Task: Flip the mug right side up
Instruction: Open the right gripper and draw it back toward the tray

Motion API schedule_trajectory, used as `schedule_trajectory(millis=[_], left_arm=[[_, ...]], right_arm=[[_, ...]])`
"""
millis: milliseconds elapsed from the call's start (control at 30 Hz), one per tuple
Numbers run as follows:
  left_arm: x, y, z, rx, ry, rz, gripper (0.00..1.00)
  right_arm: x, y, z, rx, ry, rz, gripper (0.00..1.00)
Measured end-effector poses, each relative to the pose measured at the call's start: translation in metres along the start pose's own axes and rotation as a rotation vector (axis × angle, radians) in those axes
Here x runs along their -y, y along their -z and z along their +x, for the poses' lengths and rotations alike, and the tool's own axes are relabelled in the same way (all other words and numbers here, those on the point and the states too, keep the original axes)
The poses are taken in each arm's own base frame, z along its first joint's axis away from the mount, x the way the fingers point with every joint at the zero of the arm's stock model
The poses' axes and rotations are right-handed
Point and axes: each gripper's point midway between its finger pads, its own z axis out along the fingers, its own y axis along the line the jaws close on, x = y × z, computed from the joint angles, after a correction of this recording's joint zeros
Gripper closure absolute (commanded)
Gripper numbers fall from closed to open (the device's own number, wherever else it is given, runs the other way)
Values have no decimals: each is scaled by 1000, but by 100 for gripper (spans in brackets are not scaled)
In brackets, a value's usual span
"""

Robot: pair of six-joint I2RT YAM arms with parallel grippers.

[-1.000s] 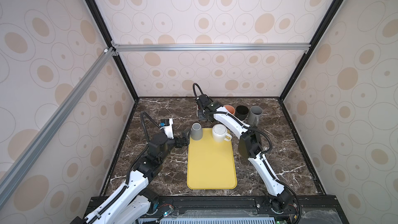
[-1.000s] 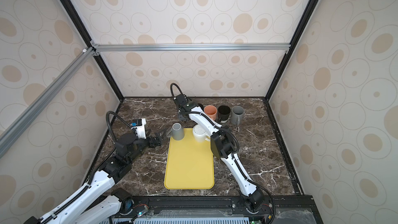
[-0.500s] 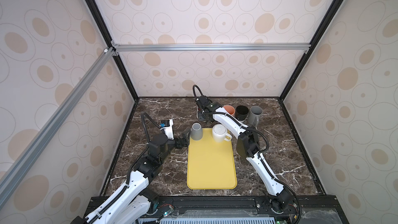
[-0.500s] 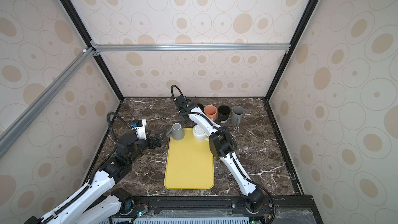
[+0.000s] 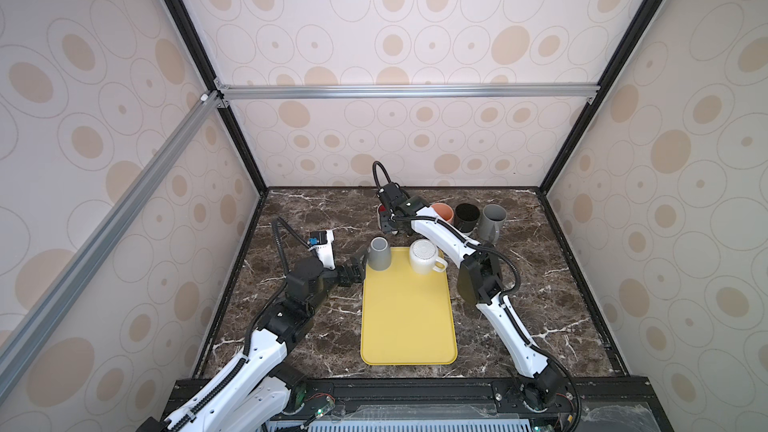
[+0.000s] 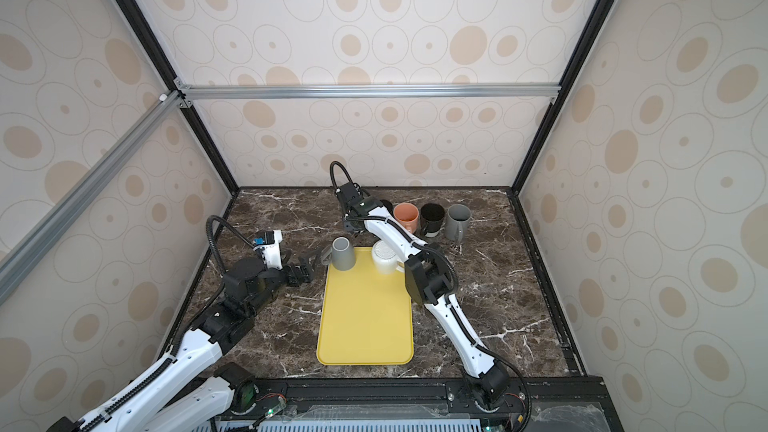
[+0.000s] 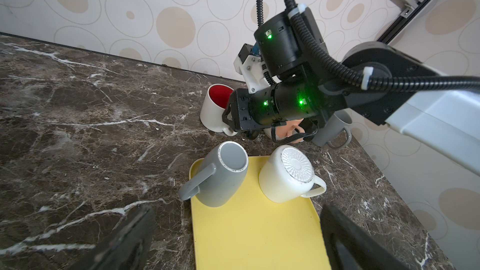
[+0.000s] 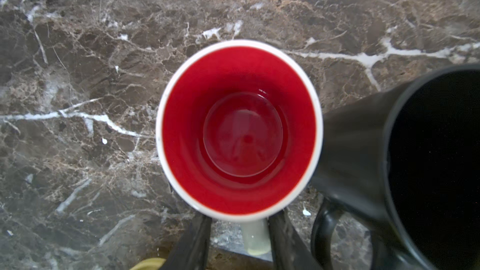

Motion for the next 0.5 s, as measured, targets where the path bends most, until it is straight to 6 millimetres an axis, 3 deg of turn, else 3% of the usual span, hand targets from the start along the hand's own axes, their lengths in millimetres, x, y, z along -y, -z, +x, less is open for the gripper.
schedule_trajectory(millis=[133,200,400,500], left_arm=[[0,0,0,0,0,0,0],[0,0,0,0,0,0,0],[3,0,2,-9,-1,17,0],[6,-2,5,-25,-3,37,0]], right_arm=[[1,13,5,-4,9,-24,61],[2,31,6,0,20,-44,60],[15,121,-3,91,57,-104,59],[31,166,6,146,87,-135,57]])
